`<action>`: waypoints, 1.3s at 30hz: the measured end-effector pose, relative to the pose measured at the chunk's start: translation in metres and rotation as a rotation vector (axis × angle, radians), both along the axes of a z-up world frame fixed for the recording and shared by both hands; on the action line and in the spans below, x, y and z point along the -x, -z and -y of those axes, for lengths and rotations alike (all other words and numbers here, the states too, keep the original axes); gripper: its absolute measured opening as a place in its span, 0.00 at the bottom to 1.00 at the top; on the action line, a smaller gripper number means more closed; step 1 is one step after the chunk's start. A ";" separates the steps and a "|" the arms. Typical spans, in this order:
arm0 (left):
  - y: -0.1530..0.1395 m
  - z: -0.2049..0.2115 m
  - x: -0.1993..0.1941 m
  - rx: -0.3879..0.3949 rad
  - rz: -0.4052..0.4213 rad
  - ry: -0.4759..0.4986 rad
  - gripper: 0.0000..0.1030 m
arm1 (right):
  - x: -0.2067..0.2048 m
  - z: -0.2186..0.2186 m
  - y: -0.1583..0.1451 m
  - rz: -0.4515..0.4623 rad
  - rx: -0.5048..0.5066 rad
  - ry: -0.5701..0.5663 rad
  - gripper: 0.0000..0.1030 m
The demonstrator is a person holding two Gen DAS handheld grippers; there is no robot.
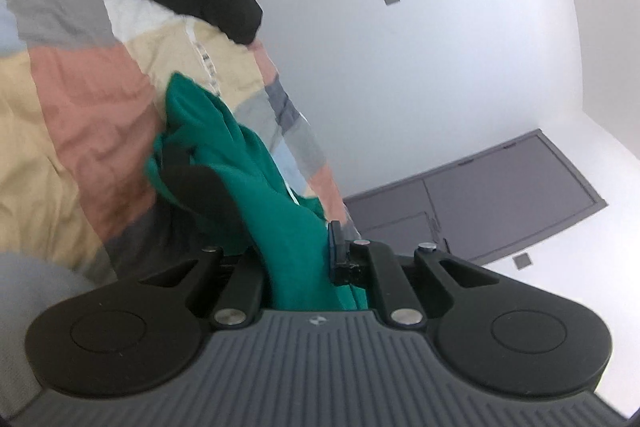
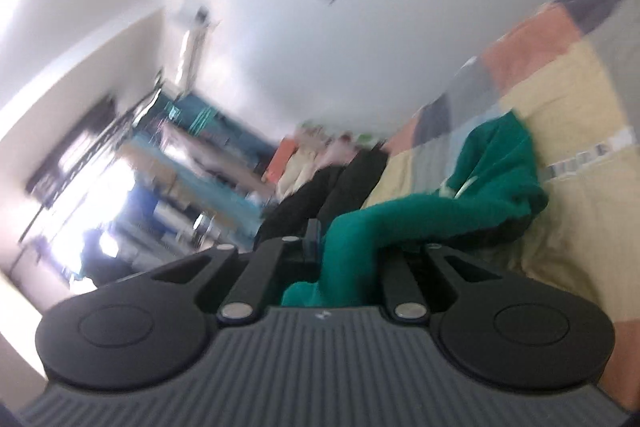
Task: Fold large clothes
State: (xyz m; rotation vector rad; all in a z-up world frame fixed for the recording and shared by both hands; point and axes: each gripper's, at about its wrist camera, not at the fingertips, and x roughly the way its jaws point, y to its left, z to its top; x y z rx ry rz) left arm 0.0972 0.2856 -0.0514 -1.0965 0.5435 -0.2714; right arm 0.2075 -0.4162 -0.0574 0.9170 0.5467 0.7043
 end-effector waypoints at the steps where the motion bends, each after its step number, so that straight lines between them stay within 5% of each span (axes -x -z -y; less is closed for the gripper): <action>1: 0.001 -0.001 -0.006 -0.003 0.005 -0.010 0.10 | -0.005 0.001 0.001 -0.012 -0.005 0.017 0.11; 12: 0.012 -0.015 -0.179 -0.057 0.093 -0.172 0.11 | -0.136 -0.034 0.012 -0.104 0.010 0.190 0.10; 20: 0.057 -0.018 -0.281 -0.204 0.037 -0.205 0.12 | -0.229 -0.059 0.081 -0.207 0.020 0.312 0.09; 31: 0.162 -0.039 -0.367 -0.190 -0.151 -0.172 0.15 | -0.303 -0.073 0.183 -0.388 0.103 0.321 0.09; 39: 0.168 -0.040 -0.368 -0.178 -0.153 -0.158 0.15 | -0.305 -0.072 0.191 -0.390 0.090 0.308 0.09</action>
